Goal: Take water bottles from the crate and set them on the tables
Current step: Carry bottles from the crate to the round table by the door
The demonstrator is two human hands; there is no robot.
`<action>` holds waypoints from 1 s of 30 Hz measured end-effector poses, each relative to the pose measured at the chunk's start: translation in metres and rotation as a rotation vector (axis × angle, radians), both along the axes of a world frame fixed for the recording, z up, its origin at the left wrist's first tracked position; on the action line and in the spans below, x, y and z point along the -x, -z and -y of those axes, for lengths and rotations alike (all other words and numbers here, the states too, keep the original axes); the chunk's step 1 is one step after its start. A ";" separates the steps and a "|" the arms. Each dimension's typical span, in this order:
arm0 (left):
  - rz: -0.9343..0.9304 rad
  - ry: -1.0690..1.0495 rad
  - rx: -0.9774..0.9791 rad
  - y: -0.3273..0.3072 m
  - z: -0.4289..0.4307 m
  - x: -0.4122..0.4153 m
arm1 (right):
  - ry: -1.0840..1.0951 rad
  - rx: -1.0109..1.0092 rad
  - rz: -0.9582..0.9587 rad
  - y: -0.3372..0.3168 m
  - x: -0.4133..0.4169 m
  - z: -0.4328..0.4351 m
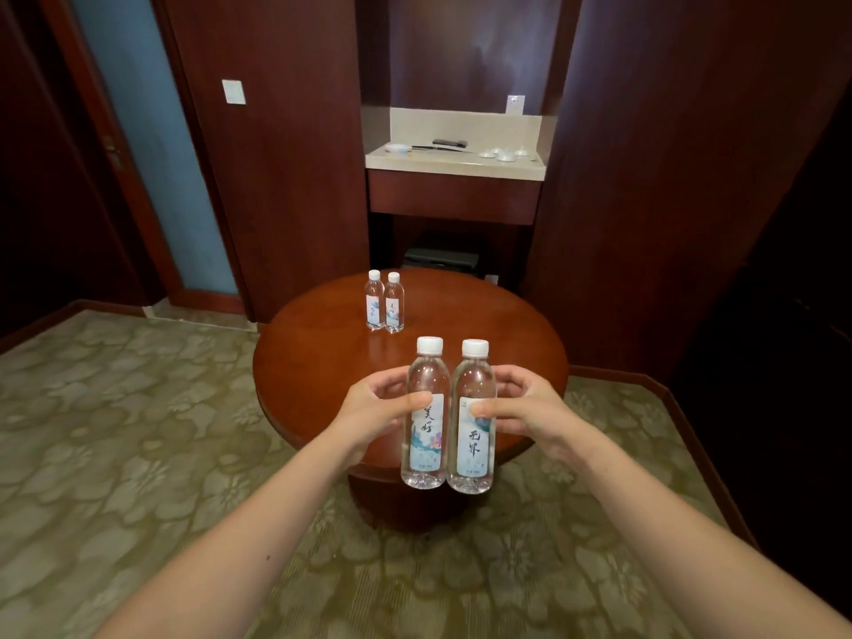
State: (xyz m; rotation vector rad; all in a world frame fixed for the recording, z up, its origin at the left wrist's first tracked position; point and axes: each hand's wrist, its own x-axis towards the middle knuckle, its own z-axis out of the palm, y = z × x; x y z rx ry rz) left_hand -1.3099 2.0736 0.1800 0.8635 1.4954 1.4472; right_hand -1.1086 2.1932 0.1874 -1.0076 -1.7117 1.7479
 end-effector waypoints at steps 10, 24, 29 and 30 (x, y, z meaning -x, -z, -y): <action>-0.070 -0.012 0.036 0.026 -0.123 0.044 | -0.002 0.042 0.029 0.032 0.044 -0.124; -0.119 0.116 0.192 0.099 -0.351 0.175 | 0.195 0.119 0.021 0.125 0.164 -0.319; -0.131 0.205 0.234 0.129 -0.394 0.200 | 0.211 0.140 0.046 0.154 0.188 -0.348; -0.126 0.219 0.247 0.134 -0.400 0.203 | 0.210 0.146 0.052 0.159 0.191 -0.351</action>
